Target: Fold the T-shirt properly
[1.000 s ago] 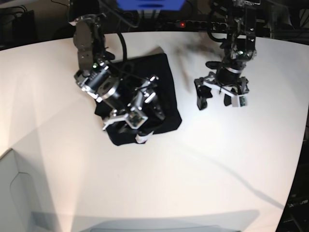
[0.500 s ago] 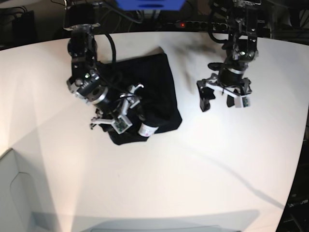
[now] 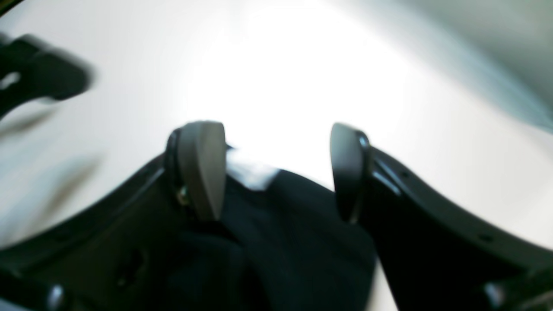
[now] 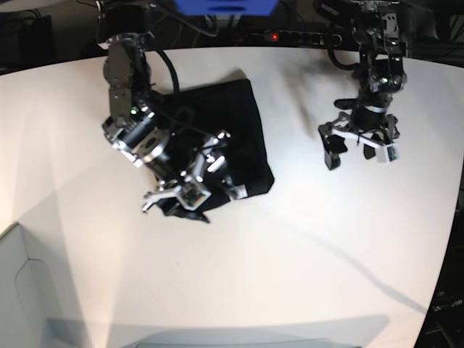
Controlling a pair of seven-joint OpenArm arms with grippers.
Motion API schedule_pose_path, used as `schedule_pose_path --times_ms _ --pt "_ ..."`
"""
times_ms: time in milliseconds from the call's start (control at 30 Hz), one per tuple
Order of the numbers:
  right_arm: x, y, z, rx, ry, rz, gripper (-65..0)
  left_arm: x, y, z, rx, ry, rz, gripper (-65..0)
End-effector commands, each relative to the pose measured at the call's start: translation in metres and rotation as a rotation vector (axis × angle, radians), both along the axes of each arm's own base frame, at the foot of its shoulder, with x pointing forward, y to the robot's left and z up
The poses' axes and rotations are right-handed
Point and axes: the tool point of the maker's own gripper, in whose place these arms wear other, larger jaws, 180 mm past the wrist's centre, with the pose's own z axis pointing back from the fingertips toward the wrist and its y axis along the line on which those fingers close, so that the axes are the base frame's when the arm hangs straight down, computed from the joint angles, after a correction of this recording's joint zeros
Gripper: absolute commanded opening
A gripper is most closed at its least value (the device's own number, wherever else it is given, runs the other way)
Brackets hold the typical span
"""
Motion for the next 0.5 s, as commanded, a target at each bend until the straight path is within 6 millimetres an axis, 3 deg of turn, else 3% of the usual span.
schedule_pose_path --times_ms 0,167,233,467 --pt "-0.001 -0.010 0.011 0.013 -0.034 -0.018 -26.5 0.006 0.001 0.015 0.011 -0.050 -0.005 -6.9" --pt "-0.014 -0.052 -0.013 -0.039 0.026 -0.109 -26.5 0.010 0.001 0.019 0.011 -0.064 -0.006 -6.9" --pt "-0.030 -0.054 -0.031 -0.041 0.084 -0.111 -26.5 0.012 0.001 0.021 0.010 -0.071 -0.007 -6.9" --pt "-0.090 -0.005 -0.064 -0.016 0.226 0.034 -26.6 0.023 0.002 0.030 0.012 -0.102 -0.005 -6.9"
